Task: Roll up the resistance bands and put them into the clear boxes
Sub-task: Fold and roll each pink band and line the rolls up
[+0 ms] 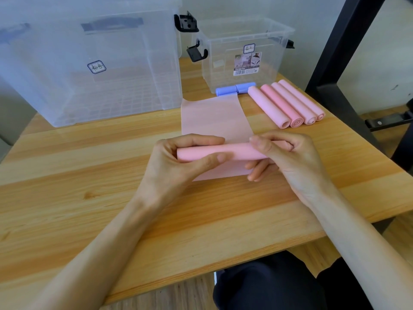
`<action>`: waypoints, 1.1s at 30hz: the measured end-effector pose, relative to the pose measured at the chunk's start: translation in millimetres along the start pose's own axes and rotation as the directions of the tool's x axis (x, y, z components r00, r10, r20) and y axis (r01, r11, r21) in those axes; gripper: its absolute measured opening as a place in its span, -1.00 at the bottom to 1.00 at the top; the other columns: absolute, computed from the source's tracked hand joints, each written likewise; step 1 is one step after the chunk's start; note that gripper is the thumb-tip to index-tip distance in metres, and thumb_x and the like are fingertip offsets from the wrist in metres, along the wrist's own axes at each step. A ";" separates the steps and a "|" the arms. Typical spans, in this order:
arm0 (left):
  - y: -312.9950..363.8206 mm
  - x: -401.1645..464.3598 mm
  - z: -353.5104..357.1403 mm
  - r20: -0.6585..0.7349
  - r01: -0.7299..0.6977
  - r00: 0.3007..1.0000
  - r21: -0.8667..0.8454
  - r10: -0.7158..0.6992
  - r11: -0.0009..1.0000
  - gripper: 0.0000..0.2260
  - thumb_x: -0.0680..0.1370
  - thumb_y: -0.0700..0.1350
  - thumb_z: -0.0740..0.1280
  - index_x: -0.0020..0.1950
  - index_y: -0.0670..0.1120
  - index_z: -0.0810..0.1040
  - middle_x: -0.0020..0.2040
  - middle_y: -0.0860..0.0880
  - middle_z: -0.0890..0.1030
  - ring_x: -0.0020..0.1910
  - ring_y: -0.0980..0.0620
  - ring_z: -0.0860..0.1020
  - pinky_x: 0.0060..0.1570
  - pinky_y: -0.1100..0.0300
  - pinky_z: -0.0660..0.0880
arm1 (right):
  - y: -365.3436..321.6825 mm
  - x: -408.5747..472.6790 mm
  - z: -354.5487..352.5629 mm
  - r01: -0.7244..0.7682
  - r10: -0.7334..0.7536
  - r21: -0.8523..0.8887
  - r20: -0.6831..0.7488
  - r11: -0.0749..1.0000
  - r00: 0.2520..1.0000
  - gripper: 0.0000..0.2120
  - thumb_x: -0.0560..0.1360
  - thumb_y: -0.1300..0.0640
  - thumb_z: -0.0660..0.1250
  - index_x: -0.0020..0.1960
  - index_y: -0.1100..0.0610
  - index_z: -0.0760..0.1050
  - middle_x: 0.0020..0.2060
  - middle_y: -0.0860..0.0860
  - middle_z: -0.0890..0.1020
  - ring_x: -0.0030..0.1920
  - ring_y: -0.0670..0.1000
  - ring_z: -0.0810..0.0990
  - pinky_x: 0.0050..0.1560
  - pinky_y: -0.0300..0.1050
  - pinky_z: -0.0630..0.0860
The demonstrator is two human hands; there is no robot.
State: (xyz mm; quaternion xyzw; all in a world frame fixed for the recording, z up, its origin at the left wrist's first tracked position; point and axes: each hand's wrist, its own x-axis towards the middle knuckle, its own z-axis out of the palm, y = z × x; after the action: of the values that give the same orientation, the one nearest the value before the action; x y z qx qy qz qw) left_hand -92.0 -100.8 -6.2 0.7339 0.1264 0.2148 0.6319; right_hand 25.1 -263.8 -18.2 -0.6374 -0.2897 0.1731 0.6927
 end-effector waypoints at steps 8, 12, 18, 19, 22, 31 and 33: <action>1.2 1.1 0.2 -0.043 0.071 0.996 -0.098 -0.076 0.993 -0.85 0.37 -0.07 0.46 -0.11 -0.07 0.72 -0.16 -0.02 0.73 -0.14 0.02 0.71 -0.15 0.20 0.64 | -2.2 -0.6 0.4 0.041 -0.040 -0.011 0.091 0.999 0.995 -0.79 0.36 0.18 0.46 -0.01 0.21 0.64 -0.21 0.09 0.71 -0.33 0.15 0.70 -0.35 -0.10 0.64; 0.6 1.3 -0.7 -0.014 0.050 0.999 -0.048 -0.050 0.998 -0.84 0.28 -0.04 0.51 -0.16 0.01 0.75 -0.13 0.01 0.74 -0.14 0.11 0.67 -0.07 0.18 0.64 | -2.1 -1.4 0.8 0.003 -0.003 -0.004 0.063 1.000 0.998 -0.79 0.38 0.06 0.43 -0.09 0.19 0.65 -0.30 0.19 0.70 -0.42 0.16 0.68 -0.42 -0.07 0.62; 0.8 1.9 -0.5 -0.031 0.062 0.997 -0.054 -0.064 0.997 -0.85 0.30 -0.07 0.50 -0.15 -0.01 0.73 -0.12 0.03 0.74 -0.14 0.14 0.67 -0.11 0.24 0.63 | -1.6 -0.9 -0.3 -0.026 0.024 0.016 0.113 1.000 0.993 -0.70 0.33 0.11 0.48 0.04 0.17 0.62 -0.26 0.17 0.71 -0.33 0.15 0.70 -0.35 -0.09 0.64; 0.7 2.3 -0.4 -0.039 0.080 0.996 -0.074 -0.083 0.994 -0.85 0.33 -0.08 0.49 -0.13 -0.05 0.73 -0.12 0.00 0.74 -0.15 0.12 0.68 -0.14 0.24 0.63 | -1.6 -0.9 0.2 -0.016 0.015 0.007 0.124 1.000 0.992 -0.68 0.32 0.17 0.49 0.07 0.17 0.62 -0.25 0.16 0.71 -0.30 0.13 0.71 -0.33 -0.09 0.65; 0.0 2.7 1.3 -0.038 0.111 0.993 -0.078 -0.114 0.991 -0.83 0.35 -0.07 0.47 -0.11 -0.09 0.72 -0.09 -0.04 0.73 -0.13 0.09 0.68 -0.14 0.22 0.64 | -1.3 -0.7 0.4 0.013 -0.011 -0.011 0.109 1.000 0.994 -0.75 0.34 0.23 0.48 0.02 0.19 0.64 -0.23 0.12 0.72 -0.30 0.12 0.71 -0.33 -0.12 0.65; -0.2 0.9 -0.1 -0.038 0.087 0.995 -0.015 -0.088 0.996 -0.85 0.28 -0.01 0.53 -0.19 0.01 0.74 -0.18 -0.03 0.73 -0.22 0.04 0.67 -0.09 0.12 0.64 | -1.7 -1.0 -0.3 -0.039 0.037 0.018 0.103 0.999 0.994 -0.75 0.35 0.11 0.47 0.00 0.18 0.64 -0.18 0.15 0.72 -0.23 0.16 0.72 -0.29 -0.08 0.67; 0.7 1.7 0.7 -0.054 0.101 0.993 -0.059 -0.104 0.993 -0.87 0.31 -0.06 0.49 -0.18 -0.03 0.72 -0.21 -0.03 0.73 -0.25 0.07 0.69 -0.20 0.25 0.63 | -1.6 -0.8 -0.2 -0.025 0.022 0.014 0.137 1.000 0.990 -0.70 0.35 0.25 0.48 0.08 0.22 0.60 -0.13 0.13 0.72 -0.15 0.13 0.73 -0.25 -0.09 0.67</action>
State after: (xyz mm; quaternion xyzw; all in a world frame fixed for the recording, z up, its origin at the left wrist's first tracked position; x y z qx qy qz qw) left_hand -90.3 -100.7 -5.3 0.7019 0.1757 0.2063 0.6587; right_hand 24.4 -264.6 -16.8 -0.6217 -0.3277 0.2269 0.6742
